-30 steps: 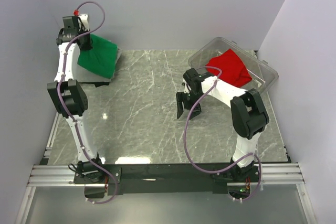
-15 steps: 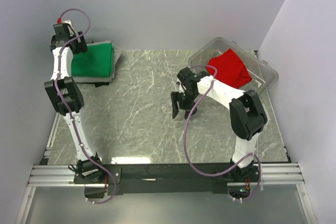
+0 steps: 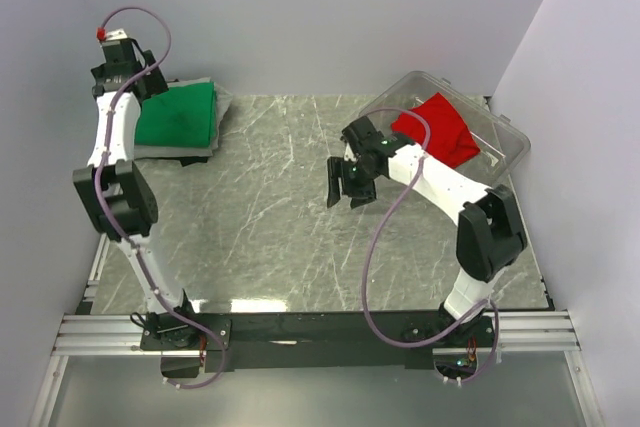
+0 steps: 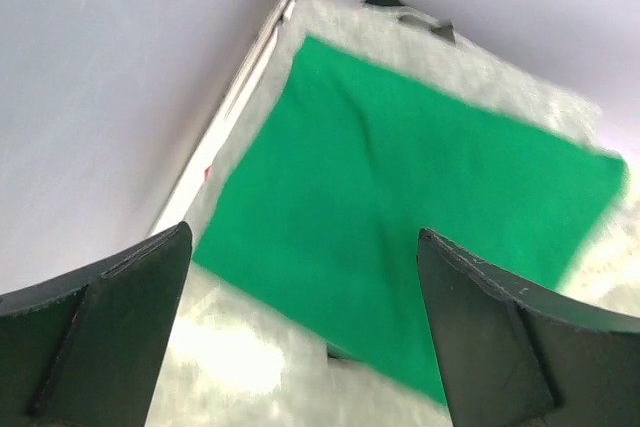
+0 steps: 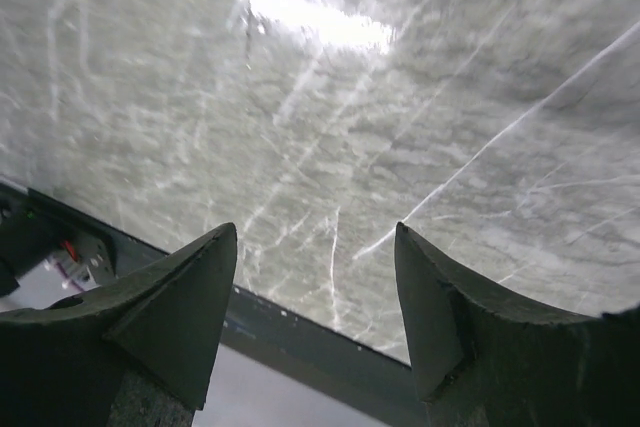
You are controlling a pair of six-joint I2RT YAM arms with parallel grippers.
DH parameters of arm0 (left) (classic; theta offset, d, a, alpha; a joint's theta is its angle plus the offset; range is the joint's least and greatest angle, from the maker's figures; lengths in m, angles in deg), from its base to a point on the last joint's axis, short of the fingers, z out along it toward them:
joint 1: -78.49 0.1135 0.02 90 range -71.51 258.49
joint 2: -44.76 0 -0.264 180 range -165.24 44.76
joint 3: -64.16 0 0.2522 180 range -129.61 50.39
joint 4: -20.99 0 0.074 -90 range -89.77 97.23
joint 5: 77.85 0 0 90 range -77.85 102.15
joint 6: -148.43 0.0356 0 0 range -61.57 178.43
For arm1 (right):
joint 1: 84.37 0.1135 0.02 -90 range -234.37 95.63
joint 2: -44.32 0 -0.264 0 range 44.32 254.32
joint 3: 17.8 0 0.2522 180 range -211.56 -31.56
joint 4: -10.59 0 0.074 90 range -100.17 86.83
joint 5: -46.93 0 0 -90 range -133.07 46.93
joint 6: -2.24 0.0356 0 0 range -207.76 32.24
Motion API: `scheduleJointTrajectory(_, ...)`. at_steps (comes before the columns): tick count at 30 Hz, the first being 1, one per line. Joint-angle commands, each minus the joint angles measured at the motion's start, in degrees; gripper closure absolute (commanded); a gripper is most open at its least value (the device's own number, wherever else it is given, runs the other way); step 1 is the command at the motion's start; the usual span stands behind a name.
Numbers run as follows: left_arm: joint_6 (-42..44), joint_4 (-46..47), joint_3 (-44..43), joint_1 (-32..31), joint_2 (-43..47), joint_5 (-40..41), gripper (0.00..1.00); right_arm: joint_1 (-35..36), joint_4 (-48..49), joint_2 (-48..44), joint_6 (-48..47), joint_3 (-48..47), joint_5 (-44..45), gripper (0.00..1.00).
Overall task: Fold and stack the t-shirts
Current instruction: Neatly place the folded tshirt to the corner, then reset both grippers
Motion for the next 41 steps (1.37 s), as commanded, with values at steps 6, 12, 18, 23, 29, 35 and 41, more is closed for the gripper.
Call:
scheduleJointTrajectory(6, -3.0, 4.8, 24.9, -8.2, 22.3, 6.9, 0.01, 0.2, 9.1, -8.6, 0.6, 2.2, 7.1, 0.29)
scheduleJointTrajectory(12, -6.1, 5.5, 43.6, -16.0, 37.7, 7.5, 0.00, 0.2, 14.5, -13.0, 0.9, 6.8, 11.4, 0.29)
scheduleJointTrajectory(18, -11.3, 4.8, 57.6, -24.2, 52.8, 8.2, 0.01, 0.2, 18.7, -16.8, 1.3, 10.5, 13.1, 0.29)
scheduleJointTrajectory(23, -13.8, 3.5, 64.7, -30.9, 62.2, 12.2, 0.01, 0.2, 18.7, -17.7, 0.7, 11.3, 14.7, 0.29)
scheduleJointTrajectory(29, -14.8, 1.5, 65.2, -31.9, 63.8, 12.8, 0.01, 0.1, 19.4, -20.8, 0.5, 13.4, 17.2, 0.29)
scheduleJointTrajectory(35, -14.6, 3.2, 64.6, -32.3, 63.6, 12.0, 0.00, 0.0, 19.7, -23.9, -0.2, 15.0, 20.5, 0.28)
scheduleJointTrajectory(41, -15.1, 5.1, 64.9, -32.4, 62.9, 11.0, 0.00, 0.1, 20.3, -28.0, -1.5, 15.5, 26.1, 0.23)
